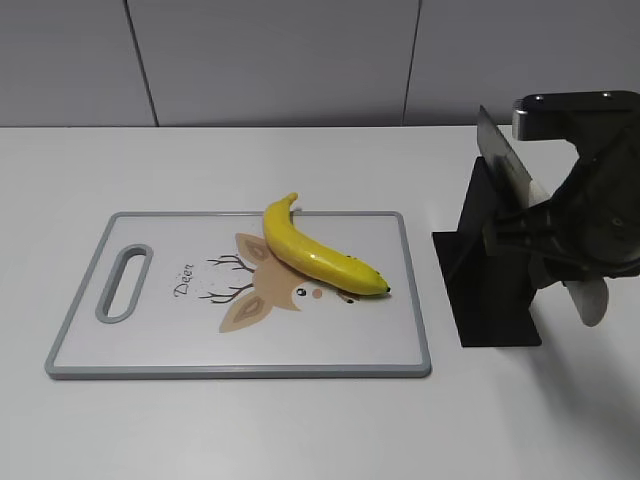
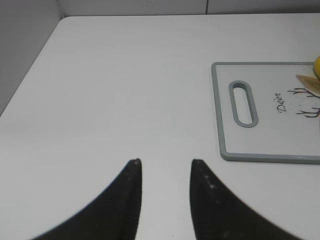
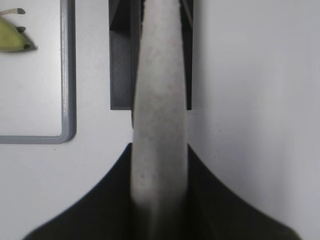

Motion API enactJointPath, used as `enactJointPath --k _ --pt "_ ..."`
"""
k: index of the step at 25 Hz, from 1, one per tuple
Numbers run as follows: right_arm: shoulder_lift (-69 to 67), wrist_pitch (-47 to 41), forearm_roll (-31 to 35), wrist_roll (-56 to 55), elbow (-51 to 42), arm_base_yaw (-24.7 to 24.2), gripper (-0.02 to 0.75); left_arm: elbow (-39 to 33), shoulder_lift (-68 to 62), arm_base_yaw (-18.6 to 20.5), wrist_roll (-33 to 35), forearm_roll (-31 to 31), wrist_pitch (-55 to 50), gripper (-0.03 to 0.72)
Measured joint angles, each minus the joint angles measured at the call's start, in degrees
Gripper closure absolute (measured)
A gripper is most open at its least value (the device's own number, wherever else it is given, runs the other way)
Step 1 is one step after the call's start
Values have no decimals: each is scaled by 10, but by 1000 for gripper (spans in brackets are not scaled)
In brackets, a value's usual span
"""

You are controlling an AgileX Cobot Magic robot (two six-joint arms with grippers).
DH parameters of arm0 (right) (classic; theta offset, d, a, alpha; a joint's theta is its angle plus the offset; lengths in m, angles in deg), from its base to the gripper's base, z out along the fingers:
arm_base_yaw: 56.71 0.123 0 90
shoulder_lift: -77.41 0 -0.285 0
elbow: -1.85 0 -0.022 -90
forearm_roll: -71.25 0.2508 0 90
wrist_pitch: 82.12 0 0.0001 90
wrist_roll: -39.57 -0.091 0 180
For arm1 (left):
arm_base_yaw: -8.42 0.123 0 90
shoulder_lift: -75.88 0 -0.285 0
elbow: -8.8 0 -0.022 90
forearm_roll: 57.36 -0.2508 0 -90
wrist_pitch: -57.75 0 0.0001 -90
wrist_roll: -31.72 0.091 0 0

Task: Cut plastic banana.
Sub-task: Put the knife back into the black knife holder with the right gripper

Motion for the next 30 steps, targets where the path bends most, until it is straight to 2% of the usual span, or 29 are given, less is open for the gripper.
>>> enactJointPath --k 8,10,12,15,21,24,27,30 --pt "0 0 6 15 0 0 554 0 0 0 0 0 0 367" --pt "0 6 6 17 0 0 505 0 0 0 0 0 0 367" --pt "0 14 6 17 0 0 407 0 0 0 0 0 0 367" --pt "0 22 6 18 0 0 305 0 0 0 0 0 0 367" --pt "0 24 6 23 3 0 259 0 0 0 0 0 0 368" --pt "11 14 6 44 27 0 204 0 0 0 0 0 0 368" --pt "44 7 8 84 72 0 138 0 0 0 0 0 0 368" --pt "86 4 39 173 104 0 119 0 0 0 0 0 0 368"
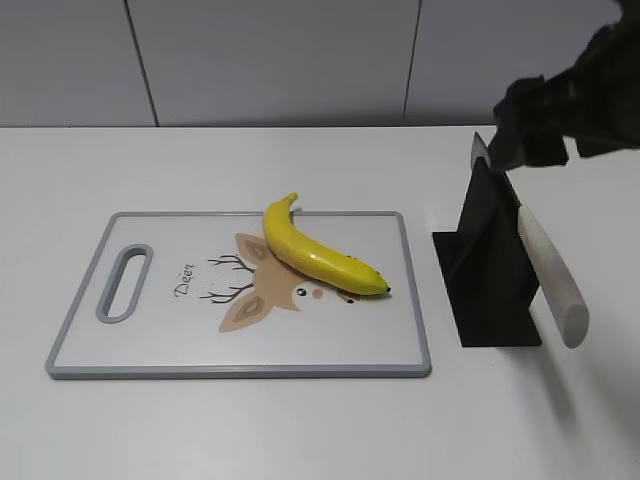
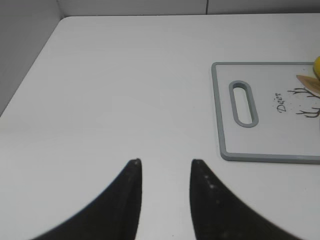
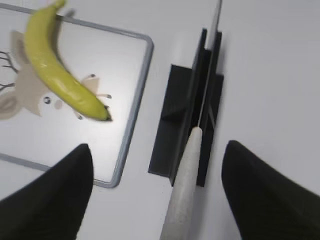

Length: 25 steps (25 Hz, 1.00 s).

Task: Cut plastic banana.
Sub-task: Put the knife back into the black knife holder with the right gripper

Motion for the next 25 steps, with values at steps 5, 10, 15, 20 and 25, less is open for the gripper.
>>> enactJointPath --k 5,10,15,20,25 --pt "54 -72 84 205 2 0 121 0 0 0 0 0 0 368" --pt "130 -130 106 293 -58 0 132 0 0 0 0 0 0 368" --pt "244 -119 107 310 -158 0 143 0 0 0 0 0 0 368" --pt "369 -93 112 310 -265 0 143 0 0 0 0 0 0 368" --pt "480 -86 116 310 -303 0 143 0 0 0 0 0 0 368"
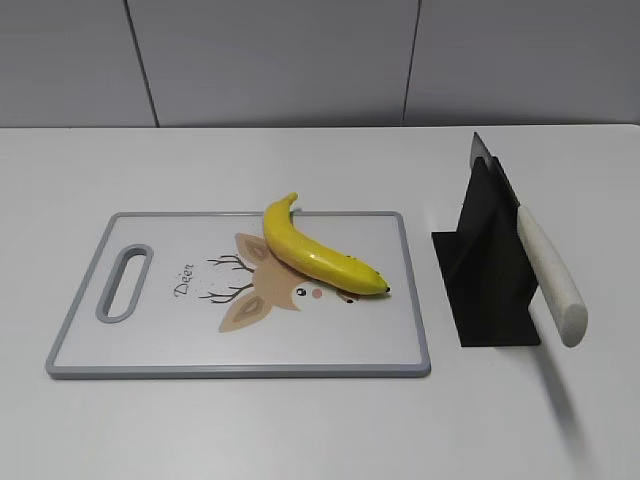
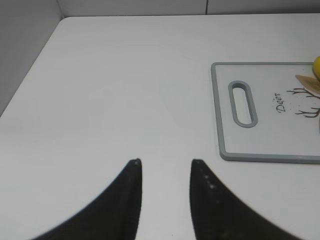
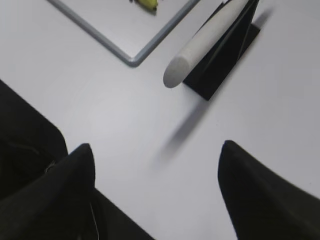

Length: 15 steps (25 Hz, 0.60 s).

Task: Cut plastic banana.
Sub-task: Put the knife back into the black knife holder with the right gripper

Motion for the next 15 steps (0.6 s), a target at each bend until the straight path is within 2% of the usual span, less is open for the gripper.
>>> enactJointPath --k 9,15 --pt "146 -56 5 0 -16 0 143 0 0 0 0 0 0 368" --pt "224 -58 -7 -22 -16 0 143 0 0 0 0 0 0 368"
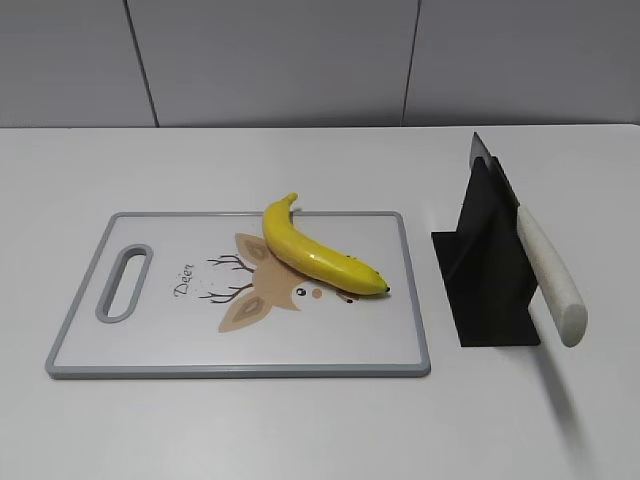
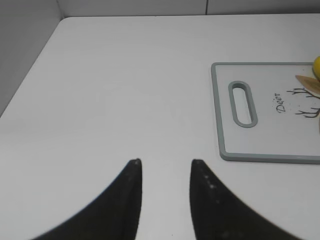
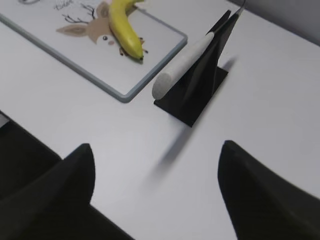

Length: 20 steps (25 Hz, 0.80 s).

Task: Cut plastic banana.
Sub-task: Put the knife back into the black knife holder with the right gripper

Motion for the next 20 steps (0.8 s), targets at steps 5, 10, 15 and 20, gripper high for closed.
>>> enactJointPath --k 5,10,15,20 --pt "46 -1 -4 -13 0 0 143 0 0 1 0 1 0 368" --pt "47 -1 -4 -15 0 0 143 0 0 1 0 0 0 368" --pt "47 -1 7 -15 0 -29 143 0 0 1 0 0 0 368" --pt "47 -1 9 -15 0 -157 143 0 0 1 0 0 0 368"
